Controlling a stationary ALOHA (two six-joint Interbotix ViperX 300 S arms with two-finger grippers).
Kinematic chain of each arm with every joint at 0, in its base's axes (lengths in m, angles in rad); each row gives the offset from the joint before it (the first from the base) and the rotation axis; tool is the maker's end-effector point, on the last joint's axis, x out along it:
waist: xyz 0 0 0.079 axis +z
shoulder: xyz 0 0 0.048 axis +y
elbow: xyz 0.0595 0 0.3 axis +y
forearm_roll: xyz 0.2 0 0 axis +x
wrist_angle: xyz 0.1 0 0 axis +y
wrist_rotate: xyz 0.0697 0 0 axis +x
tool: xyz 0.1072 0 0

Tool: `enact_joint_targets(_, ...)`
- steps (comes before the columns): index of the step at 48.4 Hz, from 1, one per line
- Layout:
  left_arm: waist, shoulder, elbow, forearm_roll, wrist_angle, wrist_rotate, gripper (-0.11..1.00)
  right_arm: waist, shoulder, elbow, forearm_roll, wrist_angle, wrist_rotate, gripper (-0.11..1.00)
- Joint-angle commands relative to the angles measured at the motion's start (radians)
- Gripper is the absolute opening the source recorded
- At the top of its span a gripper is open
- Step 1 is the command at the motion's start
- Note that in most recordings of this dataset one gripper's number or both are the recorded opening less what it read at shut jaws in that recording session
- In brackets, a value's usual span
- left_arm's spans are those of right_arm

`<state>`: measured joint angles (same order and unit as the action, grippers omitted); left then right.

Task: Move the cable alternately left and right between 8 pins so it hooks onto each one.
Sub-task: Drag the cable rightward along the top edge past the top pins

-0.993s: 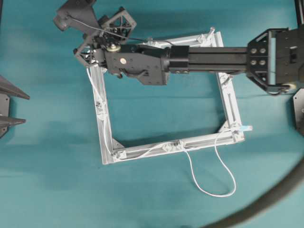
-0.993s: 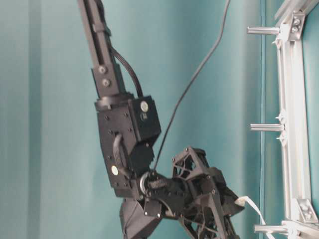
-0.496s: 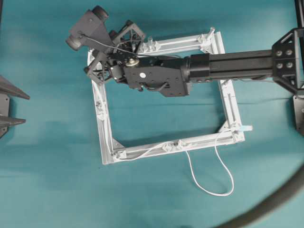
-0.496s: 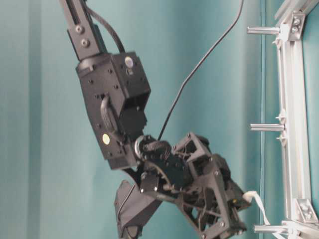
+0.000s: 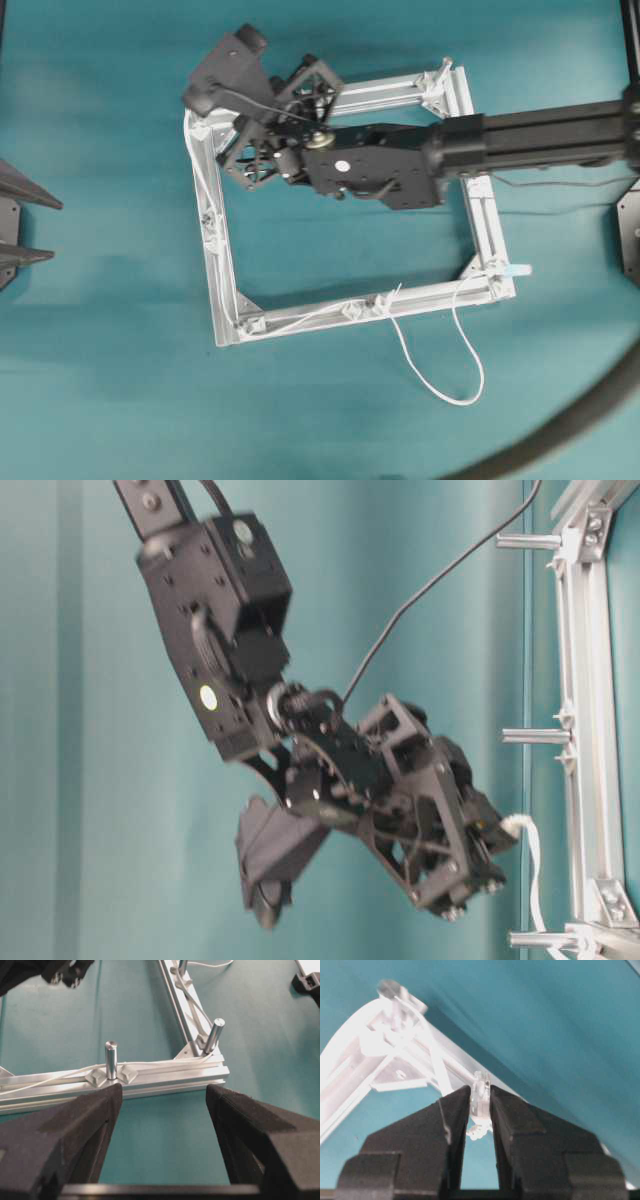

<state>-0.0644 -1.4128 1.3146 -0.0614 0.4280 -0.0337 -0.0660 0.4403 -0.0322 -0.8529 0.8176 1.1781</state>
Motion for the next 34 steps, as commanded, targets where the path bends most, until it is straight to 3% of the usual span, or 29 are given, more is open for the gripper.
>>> enact_joint_targets(1,0.003,0.017,-0.017,0.003,-0.006,-0.002,0.72,0.005,-0.078,0.031,-0.003,-0.006,0.017,0.16)
enact_joint_targets(14,0.003,0.015,-0.017,0.003,-0.006,-0.002,0.72,0.028,-0.176,0.173,0.018,-0.058,0.040,0.16)
enact_joint_targets(23,0.003,0.015,-0.018,0.003,-0.006,-0.002,0.72,0.037,-0.229,0.244,0.069,-0.066,0.037,0.16)
enact_joint_targets(34,0.003,0.017,-0.018,0.003,-0.006,-0.002,0.72,0.035,-0.301,0.351,0.074,-0.066,0.026,0.16)
